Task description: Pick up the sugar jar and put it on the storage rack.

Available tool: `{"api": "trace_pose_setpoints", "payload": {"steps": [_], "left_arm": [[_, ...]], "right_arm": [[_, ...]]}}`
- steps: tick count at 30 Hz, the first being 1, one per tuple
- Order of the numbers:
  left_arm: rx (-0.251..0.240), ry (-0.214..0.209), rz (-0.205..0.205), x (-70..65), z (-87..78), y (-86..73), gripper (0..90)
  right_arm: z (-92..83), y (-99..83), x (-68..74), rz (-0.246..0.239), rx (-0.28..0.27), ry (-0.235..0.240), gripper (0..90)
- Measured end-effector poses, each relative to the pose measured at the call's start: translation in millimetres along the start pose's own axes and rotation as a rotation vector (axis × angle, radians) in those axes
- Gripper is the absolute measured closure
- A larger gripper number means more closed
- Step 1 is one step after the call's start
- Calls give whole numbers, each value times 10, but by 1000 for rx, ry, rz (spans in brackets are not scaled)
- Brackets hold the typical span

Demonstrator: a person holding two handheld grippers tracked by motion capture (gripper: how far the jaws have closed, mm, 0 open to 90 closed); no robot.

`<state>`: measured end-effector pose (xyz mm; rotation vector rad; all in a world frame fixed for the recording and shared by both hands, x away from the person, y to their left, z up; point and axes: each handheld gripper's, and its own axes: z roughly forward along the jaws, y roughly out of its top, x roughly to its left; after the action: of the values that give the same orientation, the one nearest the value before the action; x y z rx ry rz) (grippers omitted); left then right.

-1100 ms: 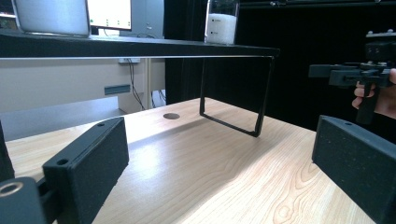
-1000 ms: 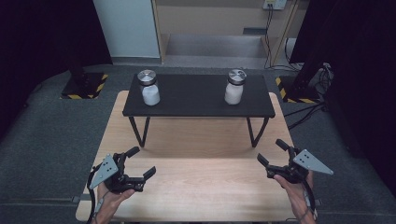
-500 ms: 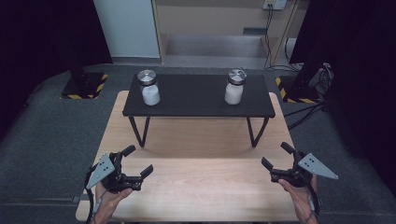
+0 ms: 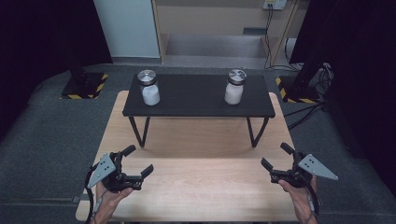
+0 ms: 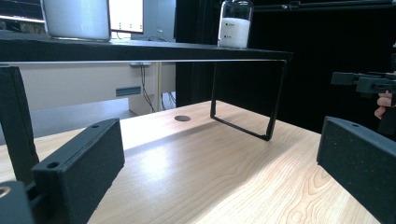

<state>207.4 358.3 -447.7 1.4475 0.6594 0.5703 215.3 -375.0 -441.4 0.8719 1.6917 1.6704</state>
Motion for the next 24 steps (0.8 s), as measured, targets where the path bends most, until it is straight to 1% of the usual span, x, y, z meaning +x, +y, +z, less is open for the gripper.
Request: {"api": "trace_pose_setpoints", "payload": {"steps": [5, 9, 19, 22, 24], "left_arm": [[-1, -3, -1, 3, 1, -1, 0], [6, -8, 6, 10, 11, 5, 0], [5, -14, 12, 3, 12, 8, 0], [11, -9, 24, -10, 13, 16, 0], [7, -13, 16, -4, 20, 12, 0]], "right_arm": [[14, -3, 6, -2, 7, 6, 24], [26, -4, 2, -5, 6, 19, 25], [25, -4, 14, -9, 2, 23, 25], [30, -5, 5, -5, 5, 25, 25], [32, -3, 6, -4, 5, 22, 24]]}}
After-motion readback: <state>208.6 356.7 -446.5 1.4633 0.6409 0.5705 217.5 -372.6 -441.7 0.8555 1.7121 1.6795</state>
